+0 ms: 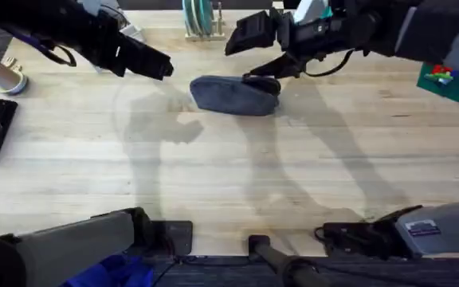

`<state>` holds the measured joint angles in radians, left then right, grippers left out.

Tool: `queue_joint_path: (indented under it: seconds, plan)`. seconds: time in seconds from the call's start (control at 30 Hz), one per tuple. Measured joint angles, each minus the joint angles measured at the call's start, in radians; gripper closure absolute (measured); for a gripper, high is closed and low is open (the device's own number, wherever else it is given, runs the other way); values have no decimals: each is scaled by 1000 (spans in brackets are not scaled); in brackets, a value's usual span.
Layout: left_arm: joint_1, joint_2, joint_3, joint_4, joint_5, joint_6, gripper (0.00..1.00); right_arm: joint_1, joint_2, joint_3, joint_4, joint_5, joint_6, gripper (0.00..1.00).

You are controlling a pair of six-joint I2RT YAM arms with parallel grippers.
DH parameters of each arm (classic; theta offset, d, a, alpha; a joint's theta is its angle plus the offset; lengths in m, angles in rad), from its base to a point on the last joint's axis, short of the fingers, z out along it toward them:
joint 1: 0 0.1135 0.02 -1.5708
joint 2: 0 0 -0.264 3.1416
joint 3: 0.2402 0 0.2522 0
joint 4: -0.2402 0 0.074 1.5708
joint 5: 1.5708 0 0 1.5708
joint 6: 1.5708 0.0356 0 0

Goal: Unzip the bag, pick up the pens from the table one at a time and place them inside, then zip the bag closed.

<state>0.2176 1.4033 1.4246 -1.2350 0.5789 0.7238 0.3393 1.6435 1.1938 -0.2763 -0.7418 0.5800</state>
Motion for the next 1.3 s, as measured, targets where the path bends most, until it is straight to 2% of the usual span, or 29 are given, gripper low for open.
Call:
queue_joint_path:
  seconds: [0.43,0.67,1.03,1.13,1.3]
  plan:
    - [0,0,0,0,0,0,5,0,-4,0,47,-4,0,6]
    - [0,0,0,0,0,0,6,0,-4,0,125,-6,0,5]
    - [0,0,0,0,0,-1,6,-2,-4,11,122,-6,-4,5]
    - [0,0,0,0,3,38,6,-9,-4,11,122,-6,-5,5]
    - [1,2,0,4,52,171,6,-29,-4,11,121,-6,-18,5]
